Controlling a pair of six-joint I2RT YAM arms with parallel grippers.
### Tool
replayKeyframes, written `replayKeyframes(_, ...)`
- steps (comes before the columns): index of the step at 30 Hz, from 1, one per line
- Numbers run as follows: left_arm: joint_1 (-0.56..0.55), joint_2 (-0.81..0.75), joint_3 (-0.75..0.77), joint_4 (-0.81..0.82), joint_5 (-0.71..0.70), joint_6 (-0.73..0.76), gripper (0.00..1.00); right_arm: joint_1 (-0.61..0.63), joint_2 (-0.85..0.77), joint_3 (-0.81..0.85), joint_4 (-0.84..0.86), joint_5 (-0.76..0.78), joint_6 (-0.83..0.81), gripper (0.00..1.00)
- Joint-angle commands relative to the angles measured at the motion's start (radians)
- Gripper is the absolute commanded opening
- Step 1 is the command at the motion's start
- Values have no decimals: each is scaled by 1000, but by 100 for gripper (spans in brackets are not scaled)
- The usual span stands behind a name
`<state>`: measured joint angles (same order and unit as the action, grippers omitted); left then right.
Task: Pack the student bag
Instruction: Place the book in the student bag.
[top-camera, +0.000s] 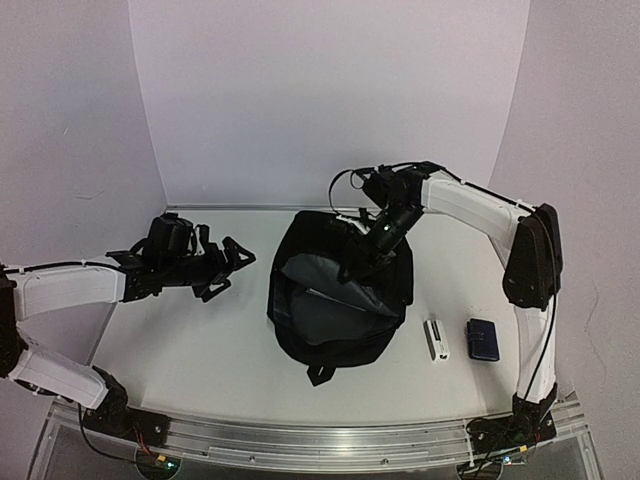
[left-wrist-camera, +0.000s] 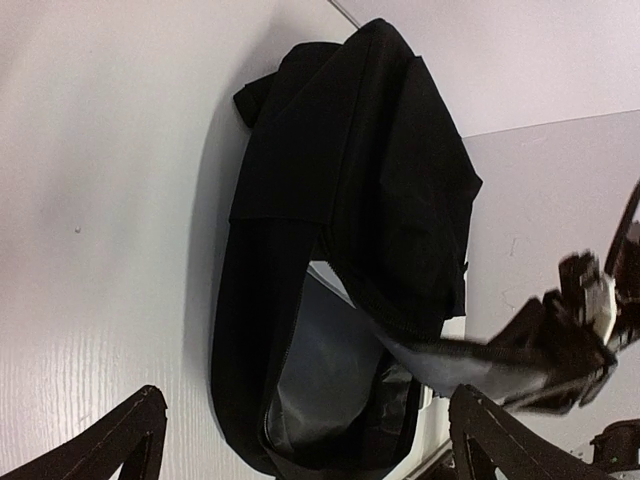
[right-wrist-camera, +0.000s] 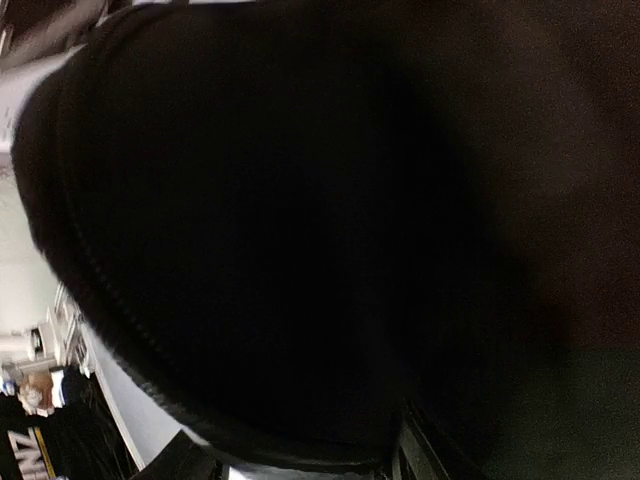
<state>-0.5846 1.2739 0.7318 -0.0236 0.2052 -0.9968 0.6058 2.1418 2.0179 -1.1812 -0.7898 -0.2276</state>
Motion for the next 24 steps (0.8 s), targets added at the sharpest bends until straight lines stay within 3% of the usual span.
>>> replayKeyframes(1, 41, 16, 69, -18, 46, 51, 97, 98, -123, -91, -26, -13, -45, 55)
replayKeyframes(10, 48, 72, 88, 19, 106, 70, 87, 144, -177, -139, -21, 36, -56, 66)
replayKeyframes(17, 48, 131, 124, 4, 135, 99, 59, 129, -214, -152, 39, 164, -24, 64)
replayKeyframes(21, 48, 139, 116, 19, 153, 98, 52, 101, -250, -211, 81, 257, -10, 64)
replayKeyframes(24, 47, 144, 120, 19, 171, 110, 50, 23, -276, -271, 101, 233, 24, 64)
